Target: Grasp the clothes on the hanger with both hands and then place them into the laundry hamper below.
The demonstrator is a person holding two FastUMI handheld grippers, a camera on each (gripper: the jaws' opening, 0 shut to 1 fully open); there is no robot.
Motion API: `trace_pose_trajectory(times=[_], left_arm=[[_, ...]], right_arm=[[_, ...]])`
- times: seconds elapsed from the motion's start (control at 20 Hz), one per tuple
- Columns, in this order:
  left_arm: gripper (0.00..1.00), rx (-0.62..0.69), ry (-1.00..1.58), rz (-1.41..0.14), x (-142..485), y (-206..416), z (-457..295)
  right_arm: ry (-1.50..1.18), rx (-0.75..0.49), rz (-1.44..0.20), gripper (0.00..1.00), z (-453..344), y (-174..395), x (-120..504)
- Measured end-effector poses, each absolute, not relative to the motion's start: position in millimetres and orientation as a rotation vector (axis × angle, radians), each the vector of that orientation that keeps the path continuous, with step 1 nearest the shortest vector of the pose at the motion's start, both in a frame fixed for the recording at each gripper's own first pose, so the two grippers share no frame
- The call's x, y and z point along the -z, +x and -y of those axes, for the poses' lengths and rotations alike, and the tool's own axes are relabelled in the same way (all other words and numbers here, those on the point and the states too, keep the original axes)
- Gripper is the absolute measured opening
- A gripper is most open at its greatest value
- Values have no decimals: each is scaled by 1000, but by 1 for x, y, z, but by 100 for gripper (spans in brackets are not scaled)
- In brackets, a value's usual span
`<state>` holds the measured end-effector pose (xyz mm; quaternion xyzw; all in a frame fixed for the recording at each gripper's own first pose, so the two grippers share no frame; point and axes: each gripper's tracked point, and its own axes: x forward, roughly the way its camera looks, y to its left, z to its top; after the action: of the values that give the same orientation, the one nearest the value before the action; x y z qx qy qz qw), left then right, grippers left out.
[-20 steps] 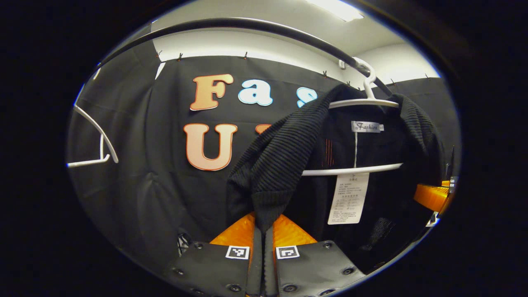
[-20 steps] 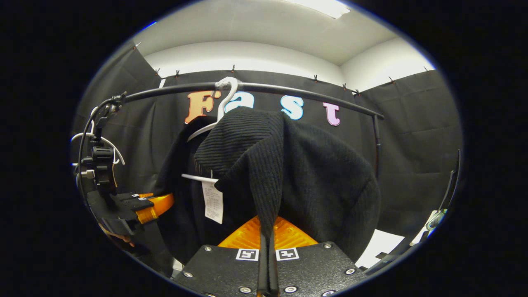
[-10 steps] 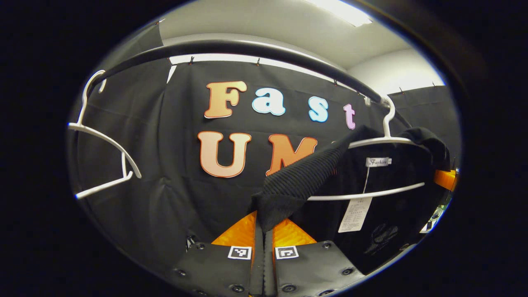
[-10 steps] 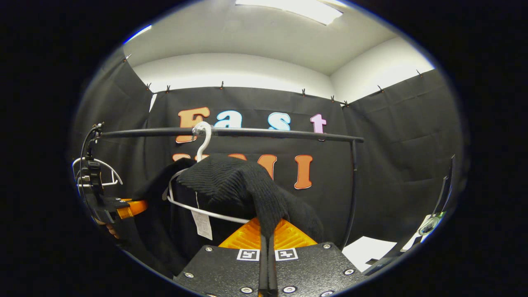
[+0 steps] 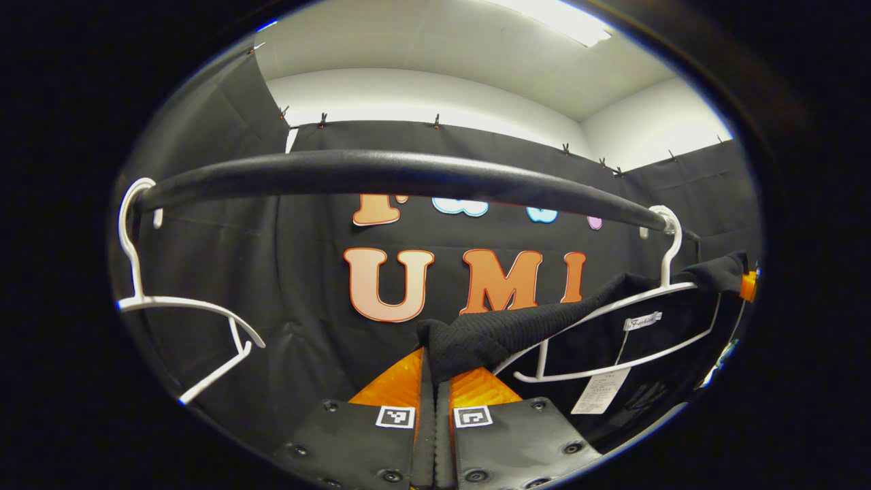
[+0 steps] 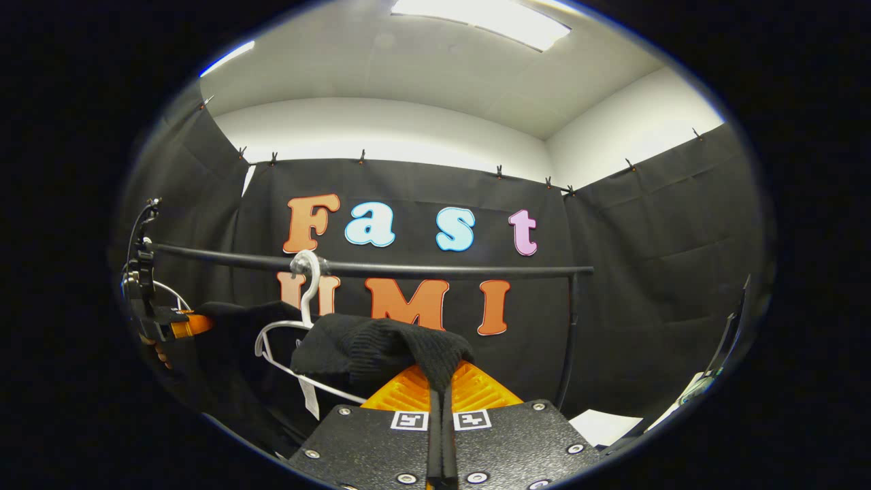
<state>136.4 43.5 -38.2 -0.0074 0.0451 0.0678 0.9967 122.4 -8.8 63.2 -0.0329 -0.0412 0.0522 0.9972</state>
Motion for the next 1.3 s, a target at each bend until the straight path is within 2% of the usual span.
trace_pose_trajectory(times=[0.25, 0.5, 0.7, 0.85, 1.05, 1.3], left_arm=[[9, -117, 6, -65, 23, 162, -45], [8, -91, -16, -77, 31, 190, -44], [7, -82, -3, -73, 40, 208, -46], [7, -45, -20, -54, 37, 212, -37], [7, -66, -3, -21, 33, 212, -45], [7, -95, 12, -90, 81, 213, -59]], right_arm=[[-79, -79, 111, 0, 37, 146, -98], [-79, -97, 93, 0, 58, 178, -96], [-41, -154, 43, 0, 68, 209, -74], [21, -129, 35, 0, 92, 233, -68], [0, -128, -68, 0, 84, 259, -7], [102, -220, -99, 0, 51, 266, 35]])
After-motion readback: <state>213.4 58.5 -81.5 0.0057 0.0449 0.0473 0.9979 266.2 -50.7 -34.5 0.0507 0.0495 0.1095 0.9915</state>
